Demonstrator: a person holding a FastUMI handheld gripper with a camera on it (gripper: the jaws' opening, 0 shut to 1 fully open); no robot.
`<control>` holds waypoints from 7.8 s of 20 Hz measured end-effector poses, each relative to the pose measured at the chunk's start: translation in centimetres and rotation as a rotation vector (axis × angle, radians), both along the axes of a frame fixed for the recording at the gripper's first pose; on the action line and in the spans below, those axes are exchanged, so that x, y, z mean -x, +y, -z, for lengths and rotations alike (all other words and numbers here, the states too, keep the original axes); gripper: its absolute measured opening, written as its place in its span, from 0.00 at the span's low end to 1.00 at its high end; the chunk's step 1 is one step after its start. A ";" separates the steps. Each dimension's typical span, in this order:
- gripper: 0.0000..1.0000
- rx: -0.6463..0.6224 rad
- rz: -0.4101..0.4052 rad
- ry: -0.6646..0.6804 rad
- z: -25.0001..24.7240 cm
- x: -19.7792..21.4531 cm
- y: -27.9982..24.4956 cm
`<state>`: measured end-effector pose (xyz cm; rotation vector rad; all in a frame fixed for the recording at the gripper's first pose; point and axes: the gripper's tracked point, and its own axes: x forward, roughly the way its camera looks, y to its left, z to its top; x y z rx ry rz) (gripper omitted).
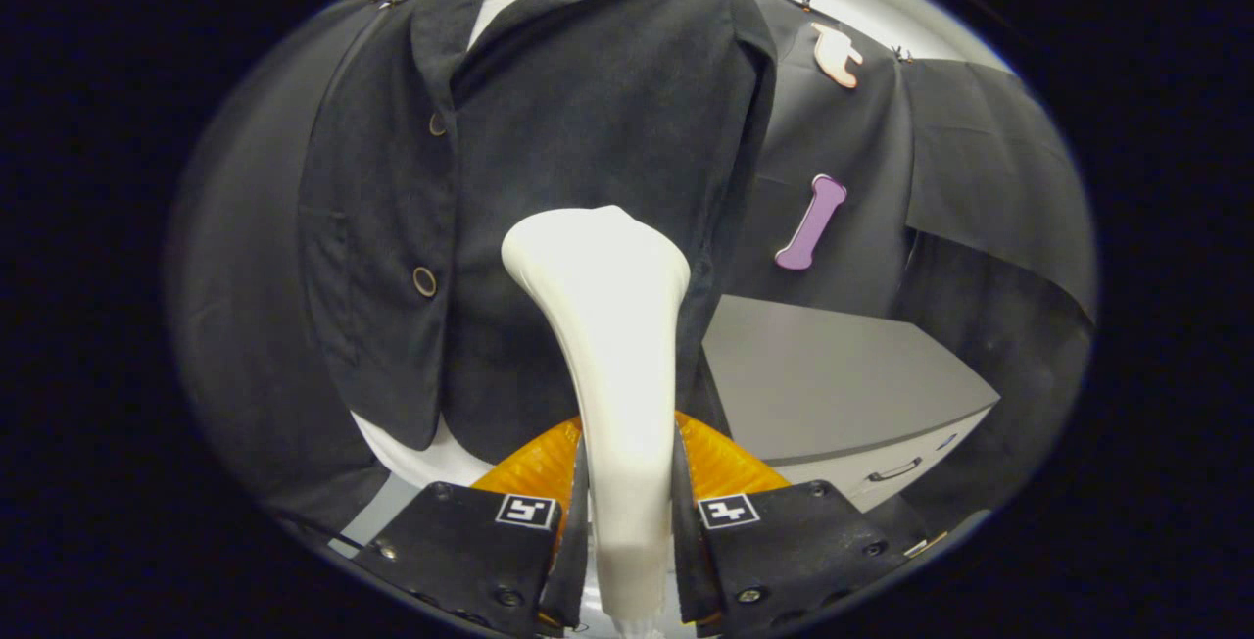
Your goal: Iron the clothes twice with a garment steamer, once on the left side and once on the right side.
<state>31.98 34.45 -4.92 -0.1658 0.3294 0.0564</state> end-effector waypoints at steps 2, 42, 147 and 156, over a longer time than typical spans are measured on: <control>0.39 -0.018 0.003 0.026 1.1 0.4 0.1; 0.39 -0.245 -0.114 -0.174 -20.0 9.0 8.2; 0.39 -0.152 -0.184 0.226 7.1 7.2 14.9; 0.39 -0.171 -0.172 0.048 -3.8 13.3 -4.6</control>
